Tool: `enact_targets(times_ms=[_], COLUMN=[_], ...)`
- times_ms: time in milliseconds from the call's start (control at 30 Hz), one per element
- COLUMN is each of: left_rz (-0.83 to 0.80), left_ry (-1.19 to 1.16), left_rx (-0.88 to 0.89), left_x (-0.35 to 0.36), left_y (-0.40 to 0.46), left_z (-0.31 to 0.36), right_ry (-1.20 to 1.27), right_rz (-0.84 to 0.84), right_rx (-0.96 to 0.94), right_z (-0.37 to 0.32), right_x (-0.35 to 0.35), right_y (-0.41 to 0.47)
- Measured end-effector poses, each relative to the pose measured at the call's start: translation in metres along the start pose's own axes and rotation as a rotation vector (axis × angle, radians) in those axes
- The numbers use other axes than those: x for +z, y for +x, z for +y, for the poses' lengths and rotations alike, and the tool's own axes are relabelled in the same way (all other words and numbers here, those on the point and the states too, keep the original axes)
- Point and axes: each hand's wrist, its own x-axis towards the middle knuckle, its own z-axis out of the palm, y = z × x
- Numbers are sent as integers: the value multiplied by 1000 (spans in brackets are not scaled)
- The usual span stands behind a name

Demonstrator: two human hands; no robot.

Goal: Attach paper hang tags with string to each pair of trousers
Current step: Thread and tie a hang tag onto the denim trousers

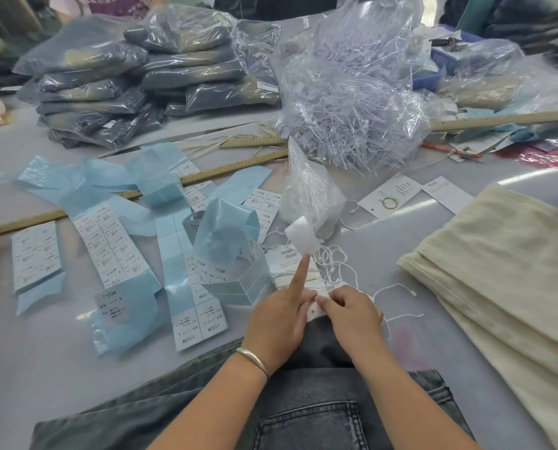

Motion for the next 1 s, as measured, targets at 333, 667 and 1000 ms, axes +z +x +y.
enact_targets(times_ms=[333, 667, 1000], left_rz=[-123, 321, 308], left_ry=[8, -177, -249], left_rx=[-148, -92, 183], left_x=[-8, -36, -124], left_y=[13, -24, -64], left_z=[-14, 22, 90], right_ry=[708, 64, 26], right_rz=[-204, -213, -271], right_rx=[87, -309, -627], right_z=[-37, -45, -85], right_x=[-60, -141, -137], right_y=[-3, -28, -89])
